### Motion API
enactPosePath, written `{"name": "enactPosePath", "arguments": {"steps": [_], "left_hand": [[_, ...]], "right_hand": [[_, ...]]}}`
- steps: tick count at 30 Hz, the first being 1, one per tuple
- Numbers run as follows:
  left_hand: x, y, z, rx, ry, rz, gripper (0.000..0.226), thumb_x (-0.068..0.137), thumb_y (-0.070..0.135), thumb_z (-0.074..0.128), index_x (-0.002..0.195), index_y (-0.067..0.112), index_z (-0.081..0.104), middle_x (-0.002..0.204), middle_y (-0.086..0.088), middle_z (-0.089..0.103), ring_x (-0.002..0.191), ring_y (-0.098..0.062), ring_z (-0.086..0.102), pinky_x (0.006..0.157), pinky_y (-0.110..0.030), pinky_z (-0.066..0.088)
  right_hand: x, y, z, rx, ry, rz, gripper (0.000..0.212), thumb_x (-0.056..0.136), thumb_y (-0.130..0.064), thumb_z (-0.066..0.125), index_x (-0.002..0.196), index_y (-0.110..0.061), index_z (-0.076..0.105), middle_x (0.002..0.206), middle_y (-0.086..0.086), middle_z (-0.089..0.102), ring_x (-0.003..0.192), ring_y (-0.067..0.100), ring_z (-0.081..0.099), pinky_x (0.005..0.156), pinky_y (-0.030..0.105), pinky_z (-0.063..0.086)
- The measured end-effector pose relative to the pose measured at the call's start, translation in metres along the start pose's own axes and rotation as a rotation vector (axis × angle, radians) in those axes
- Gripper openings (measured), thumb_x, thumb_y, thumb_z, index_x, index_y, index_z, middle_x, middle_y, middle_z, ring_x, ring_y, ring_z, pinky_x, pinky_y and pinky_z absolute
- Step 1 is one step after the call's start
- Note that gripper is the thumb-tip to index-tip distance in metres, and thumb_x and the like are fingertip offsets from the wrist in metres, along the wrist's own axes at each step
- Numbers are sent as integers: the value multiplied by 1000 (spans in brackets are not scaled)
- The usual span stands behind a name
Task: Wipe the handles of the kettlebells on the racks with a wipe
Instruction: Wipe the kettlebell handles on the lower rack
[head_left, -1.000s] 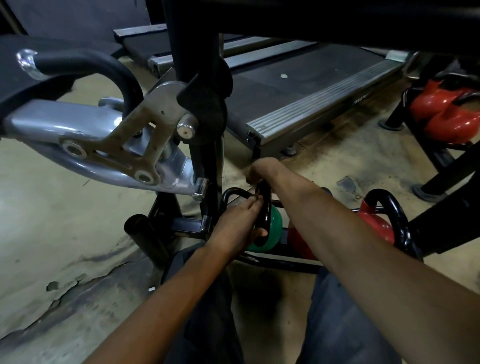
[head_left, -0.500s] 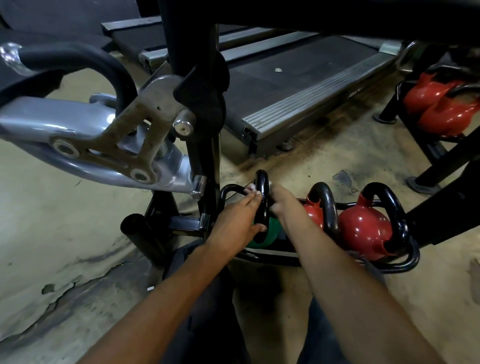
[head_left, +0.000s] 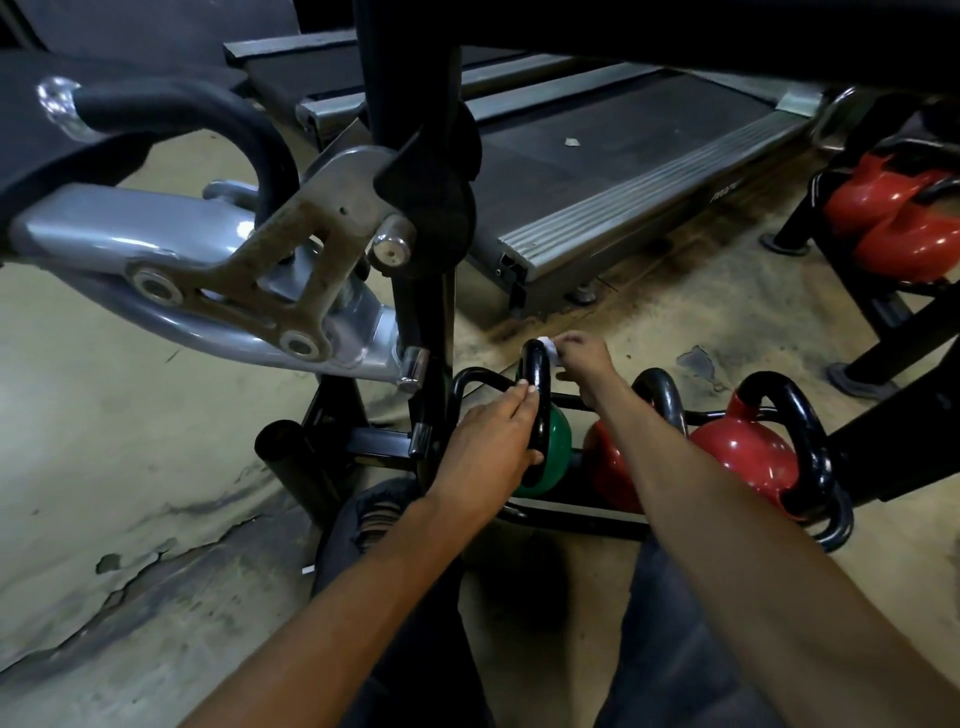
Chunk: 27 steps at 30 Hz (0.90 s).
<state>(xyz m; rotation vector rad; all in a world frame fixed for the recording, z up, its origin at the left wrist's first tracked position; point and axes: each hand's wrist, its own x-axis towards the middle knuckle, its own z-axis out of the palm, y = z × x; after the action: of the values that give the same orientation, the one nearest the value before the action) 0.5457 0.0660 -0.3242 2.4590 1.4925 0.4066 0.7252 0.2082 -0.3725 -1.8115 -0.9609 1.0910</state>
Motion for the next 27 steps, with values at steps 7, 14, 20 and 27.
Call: {"name": "enactPosePath", "arguments": {"steps": [7,14,20,27], "left_hand": [[-17,10,16,134,132,51,82,82,6,74,154,9,35,160,-8,35,140,-22,43,116,-34,32],[-13,8,15,118,118,81,74,95,22,63,157,11,24,164,-10,24,149,-22,29,117,-34,8],[-13,5,13,104,81,90,72,92,22,65,155,8,32,158,-12,37,145,-20,35,121,-38,26],[-13,7,13,100,80,102,71,90,18,66,153,7,34,160,-13,34,146,-21,35,119,-39,30]], "right_hand": [[5,-52,-3,-534,-429,-217,18,100,-15,52,88,-18,65,88,4,60,81,17,54,73,29,45],[-22,-102,37,-1657,-657,-523,13,95,-21,61,90,-16,71,96,4,71,92,24,66,85,34,55],[-40,-80,81,-1984,-474,-588,26,99,-11,57,122,-7,68,119,9,68,102,32,72,82,44,62],[-21,-87,61,-1718,-256,-511,30,95,-26,58,119,-13,71,117,6,71,104,29,71,84,42,59]]}}
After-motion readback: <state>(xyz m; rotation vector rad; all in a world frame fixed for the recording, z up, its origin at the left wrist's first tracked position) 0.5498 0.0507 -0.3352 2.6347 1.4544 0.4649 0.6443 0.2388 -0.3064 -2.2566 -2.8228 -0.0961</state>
